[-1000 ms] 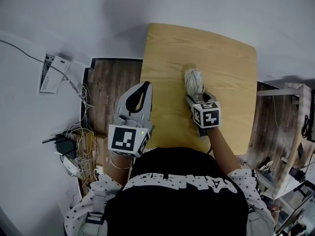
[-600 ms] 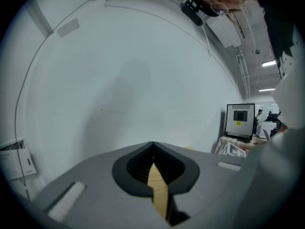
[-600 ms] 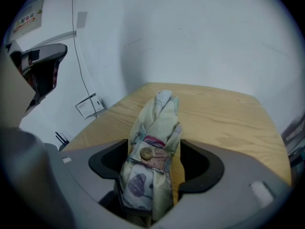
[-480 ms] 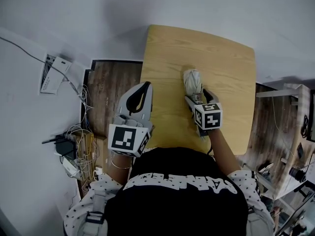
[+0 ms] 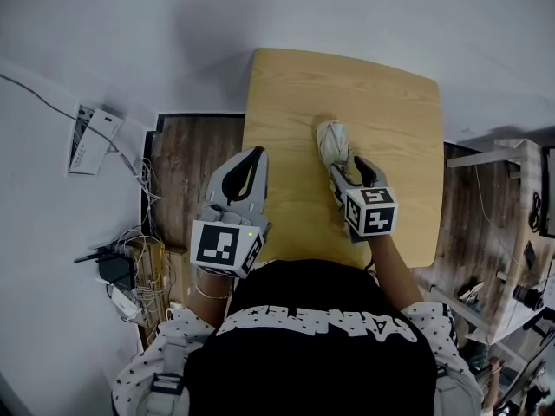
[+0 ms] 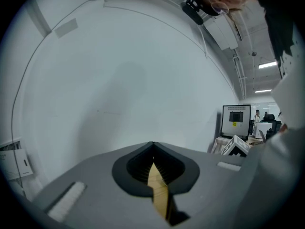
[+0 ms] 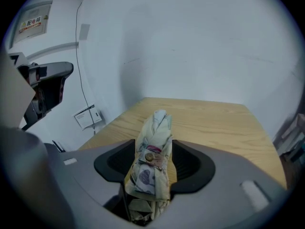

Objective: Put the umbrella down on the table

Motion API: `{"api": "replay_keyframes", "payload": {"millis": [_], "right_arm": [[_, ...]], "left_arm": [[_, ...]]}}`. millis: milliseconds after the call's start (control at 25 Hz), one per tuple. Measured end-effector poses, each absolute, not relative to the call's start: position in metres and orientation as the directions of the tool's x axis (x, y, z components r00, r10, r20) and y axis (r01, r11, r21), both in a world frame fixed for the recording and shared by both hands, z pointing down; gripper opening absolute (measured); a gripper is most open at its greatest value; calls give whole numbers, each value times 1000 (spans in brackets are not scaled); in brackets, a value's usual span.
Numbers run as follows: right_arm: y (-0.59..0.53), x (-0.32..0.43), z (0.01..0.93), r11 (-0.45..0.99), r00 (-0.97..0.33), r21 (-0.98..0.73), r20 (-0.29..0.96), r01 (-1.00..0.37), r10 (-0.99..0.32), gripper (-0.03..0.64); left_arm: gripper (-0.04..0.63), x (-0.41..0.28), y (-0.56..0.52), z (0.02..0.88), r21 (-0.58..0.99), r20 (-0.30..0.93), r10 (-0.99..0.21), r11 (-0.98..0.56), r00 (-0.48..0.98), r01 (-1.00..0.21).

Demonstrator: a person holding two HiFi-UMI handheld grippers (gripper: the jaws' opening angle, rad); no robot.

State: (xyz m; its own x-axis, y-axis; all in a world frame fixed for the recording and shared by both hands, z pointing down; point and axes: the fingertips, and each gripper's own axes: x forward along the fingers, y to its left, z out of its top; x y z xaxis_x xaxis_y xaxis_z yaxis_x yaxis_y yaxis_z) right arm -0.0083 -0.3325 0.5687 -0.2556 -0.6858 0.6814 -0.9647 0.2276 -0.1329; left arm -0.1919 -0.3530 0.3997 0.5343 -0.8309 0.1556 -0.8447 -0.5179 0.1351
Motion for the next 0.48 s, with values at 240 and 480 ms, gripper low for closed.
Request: {"api": "replay_keyframes", "payload": {"millis": [240, 480], "right_arm": [[-329, 3, 553, 145, -200, -138, 641, -980, -741, 183], [-325, 13, 537, 100, -142, -103, 595, -990, -791, 42]], "left_arm": [[2, -190, -348, 396, 127, 146, -819, -541, 555, -831], [2, -191, -339, 395, 109, 146, -812, -555, 565, -825]]}}
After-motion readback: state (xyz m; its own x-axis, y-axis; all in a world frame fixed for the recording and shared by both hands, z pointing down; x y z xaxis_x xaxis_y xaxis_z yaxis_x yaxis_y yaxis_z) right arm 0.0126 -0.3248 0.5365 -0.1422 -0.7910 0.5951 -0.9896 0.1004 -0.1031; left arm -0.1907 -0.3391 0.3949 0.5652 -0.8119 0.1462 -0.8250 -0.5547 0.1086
